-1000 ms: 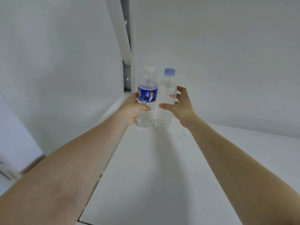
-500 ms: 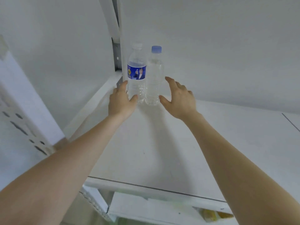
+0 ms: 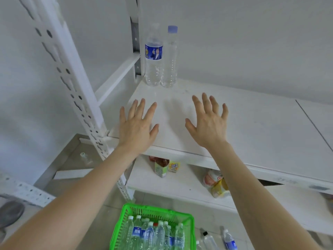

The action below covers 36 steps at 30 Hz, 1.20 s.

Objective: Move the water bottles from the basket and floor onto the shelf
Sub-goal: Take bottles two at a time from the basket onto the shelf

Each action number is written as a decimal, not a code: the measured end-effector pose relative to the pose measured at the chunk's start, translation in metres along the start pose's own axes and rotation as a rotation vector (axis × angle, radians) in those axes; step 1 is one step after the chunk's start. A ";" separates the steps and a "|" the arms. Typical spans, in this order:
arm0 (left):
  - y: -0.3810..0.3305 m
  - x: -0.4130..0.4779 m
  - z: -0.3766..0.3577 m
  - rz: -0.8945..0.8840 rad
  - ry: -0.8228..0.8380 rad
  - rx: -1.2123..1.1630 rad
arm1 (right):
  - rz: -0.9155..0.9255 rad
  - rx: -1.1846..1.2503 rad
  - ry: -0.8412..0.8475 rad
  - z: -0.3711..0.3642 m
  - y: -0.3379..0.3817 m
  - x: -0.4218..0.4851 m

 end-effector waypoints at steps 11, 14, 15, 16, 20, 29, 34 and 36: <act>-0.026 -0.121 0.016 -0.076 -0.011 -0.038 | -0.070 0.027 -0.046 0.008 0.023 -0.146; -0.029 -0.160 0.014 -0.105 0.007 -0.047 | -0.088 0.042 -0.077 0.006 0.034 -0.191; -0.030 -0.175 0.013 -0.114 0.014 -0.052 | -0.094 0.057 -0.083 0.005 0.038 -0.207; -0.030 -0.190 0.010 -0.126 0.019 -0.055 | -0.101 0.069 -0.087 0.002 0.043 -0.223; -0.026 -0.255 -0.007 -0.150 0.049 -0.064 | -0.124 0.057 -0.035 -0.017 0.061 -0.289; -0.030 -0.369 -0.065 -0.110 0.302 -0.091 | -0.221 0.094 0.209 -0.078 0.072 -0.406; -0.029 -0.411 -0.101 -0.087 0.425 -0.079 | -0.256 0.071 0.345 -0.116 0.068 -0.454; -0.028 -0.421 -0.115 -0.086 0.466 -0.074 | -0.279 0.080 0.384 -0.131 0.067 -0.467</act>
Point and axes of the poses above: each hand's wrist, its own x-axis towards the middle knuckle, its own z-axis out of the back of the hand, y = z × x, the point moved 1 cm from there along x, towards the middle knuckle, and after that the axes turned 5 degrees about -z, right-handed, at the moved point
